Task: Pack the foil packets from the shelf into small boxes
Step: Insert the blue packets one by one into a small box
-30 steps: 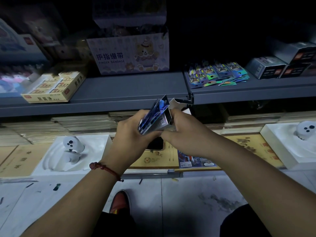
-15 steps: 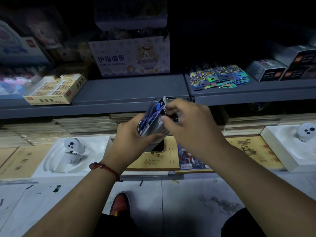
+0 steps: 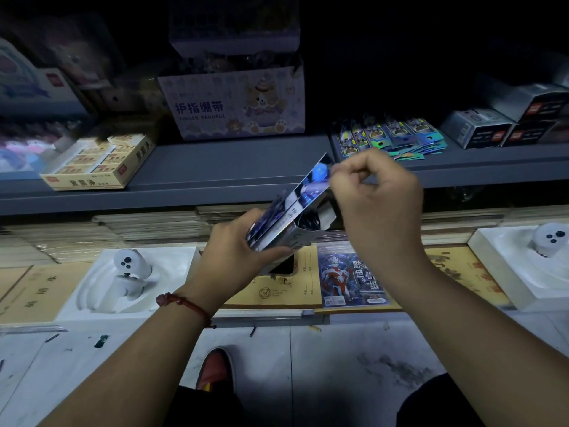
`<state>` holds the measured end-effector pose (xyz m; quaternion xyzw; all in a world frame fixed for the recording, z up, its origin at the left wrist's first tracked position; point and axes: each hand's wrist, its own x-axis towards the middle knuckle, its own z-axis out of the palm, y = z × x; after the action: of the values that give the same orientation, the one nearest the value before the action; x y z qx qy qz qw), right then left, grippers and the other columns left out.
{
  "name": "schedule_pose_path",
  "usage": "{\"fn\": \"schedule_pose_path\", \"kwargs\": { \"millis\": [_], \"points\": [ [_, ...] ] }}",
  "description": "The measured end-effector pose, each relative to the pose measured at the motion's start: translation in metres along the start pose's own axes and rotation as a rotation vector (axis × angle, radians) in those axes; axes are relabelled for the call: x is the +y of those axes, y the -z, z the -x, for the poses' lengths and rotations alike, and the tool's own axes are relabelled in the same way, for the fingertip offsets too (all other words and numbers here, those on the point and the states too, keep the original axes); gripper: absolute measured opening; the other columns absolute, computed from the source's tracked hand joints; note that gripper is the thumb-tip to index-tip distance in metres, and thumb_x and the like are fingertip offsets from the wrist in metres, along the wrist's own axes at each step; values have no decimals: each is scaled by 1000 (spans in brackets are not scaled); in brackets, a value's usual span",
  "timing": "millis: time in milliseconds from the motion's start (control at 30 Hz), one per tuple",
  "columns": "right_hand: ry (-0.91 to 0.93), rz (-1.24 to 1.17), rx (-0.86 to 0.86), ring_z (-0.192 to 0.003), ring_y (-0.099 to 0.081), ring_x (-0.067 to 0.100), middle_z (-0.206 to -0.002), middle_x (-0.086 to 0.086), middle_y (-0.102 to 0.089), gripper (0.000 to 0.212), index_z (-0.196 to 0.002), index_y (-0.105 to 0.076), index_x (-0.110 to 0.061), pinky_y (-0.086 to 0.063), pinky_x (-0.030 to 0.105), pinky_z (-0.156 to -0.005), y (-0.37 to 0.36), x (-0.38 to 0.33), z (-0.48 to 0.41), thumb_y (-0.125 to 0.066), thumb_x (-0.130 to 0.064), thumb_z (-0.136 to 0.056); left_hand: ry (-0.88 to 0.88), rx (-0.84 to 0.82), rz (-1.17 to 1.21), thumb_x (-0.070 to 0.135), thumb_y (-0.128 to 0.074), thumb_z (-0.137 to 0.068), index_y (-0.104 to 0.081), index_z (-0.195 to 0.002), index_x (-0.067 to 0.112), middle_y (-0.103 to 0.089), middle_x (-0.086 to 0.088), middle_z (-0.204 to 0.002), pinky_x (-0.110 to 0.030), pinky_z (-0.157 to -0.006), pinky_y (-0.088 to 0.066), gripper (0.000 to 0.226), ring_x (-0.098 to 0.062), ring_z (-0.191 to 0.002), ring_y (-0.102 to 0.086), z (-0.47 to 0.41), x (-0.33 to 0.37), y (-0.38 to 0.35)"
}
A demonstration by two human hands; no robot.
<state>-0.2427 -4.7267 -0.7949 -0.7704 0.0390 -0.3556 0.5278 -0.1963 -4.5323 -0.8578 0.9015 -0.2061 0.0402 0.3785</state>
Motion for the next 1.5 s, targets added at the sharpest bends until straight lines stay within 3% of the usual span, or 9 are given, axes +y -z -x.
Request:
{"fn": "schedule_pose_path", "kwargs": {
  "millis": [133, 333, 533, 667, 800, 1033, 1200, 1333, 1500],
  "points": [
    [-143, -152, -36, -52, -49, 25, -66, 13, -55, 22, -84, -63, -5, -42, 35, -52, 4, 2, -3, -64, -22, -96, 23, -15, -5, 55, -78, -74, -62, -126, 24, -72, 11, -115, -12, -74, -56, 63, -3, -96, -69, -2, -1, 0],
    [-114, 65, -238, -51, -58, 23, -53, -1, -56, 30, -71, -58, -13, -51, 38, -57, -8, 8, 8, -75, -28, -90, 42, 6, 21, 48, -81, -75, -59, -113, 31, -61, 27, -92, -3, -65, -48, 47, 9, -85, -63, 0, 9, -1],
    [-119, -90, -68, -46, -52, 44, -56, 29, -56, 20, -88, -60, -7, -47, 51, -47, 1, 4, 1, -66, -24, -97, 48, 40, 56, 45, -82, -77, -62, -119, 31, -63, 26, -97, -6, -65, -51, 48, 9, -86, -62, -1, 3, 0],
    [-131, -174, 136, -39, -51, 33, -50, 22, -53, 20, -89, -54, -1, -45, 48, -42, 15, 1, -7, -60, -18, -97, 63, 45, 99, 45, -81, -78, -63, -125, 30, -66, 23, -108, -5, -66, -49, 53, 10, -92, -62, -3, -3, 1],
    [-126, -180, 177, -34, -49, 20, -47, 19, -51, 20, -88, -51, 1, -42, 34, -43, 20, 4, -10, -59, -15, -97, 83, 60, 159, 40, -83, -78, -58, -113, 44, -63, 34, -96, -2, -68, -47, 43, 23, -88, -59, -3, -3, 3],
    [-8, -87, 99, -44, -48, 45, -54, 29, -51, 29, -91, -57, 0, -42, 50, -44, 12, 11, -9, -58, -28, -97, 64, 48, 192, 40, -81, -79, -54, -119, 42, -64, 28, -104, -9, -74, -53, 48, 15, -94, -61, -3, -2, 2],
    [29, 10, -46, -49, -56, 41, -55, 20, -58, 21, -86, -64, -11, -48, 47, -52, 8, 14, -6, -66, -29, -96, 56, 60, 207, 37, -82, -80, -53, -115, 46, -62, 32, -103, -12, -75, -56, 47, 14, -95, -62, 0, 2, 4],
    [118, 279, -347, -59, -53, 8, -66, -8, -57, 27, -67, -61, -28, -40, 28, -55, -1, 19, 0, -80, -27, -86, 19, 58, 164, 38, -82, -80, -58, -122, 38, -67, 26, -108, -11, -77, -55, 48, 7, -101, -66, 1, 3, 1],
    [72, 347, -410, -57, -50, 12, -65, -3, -56, 26, -73, -66, -12, -42, 32, -55, 1, 18, 1, -69, -28, -93, -5, 56, 78, 42, -81, -80, -63, -128, 27, -70, 17, -113, -5, -76, -48, 54, 1, -100, -66, -1, 2, -1]
  ]
}}
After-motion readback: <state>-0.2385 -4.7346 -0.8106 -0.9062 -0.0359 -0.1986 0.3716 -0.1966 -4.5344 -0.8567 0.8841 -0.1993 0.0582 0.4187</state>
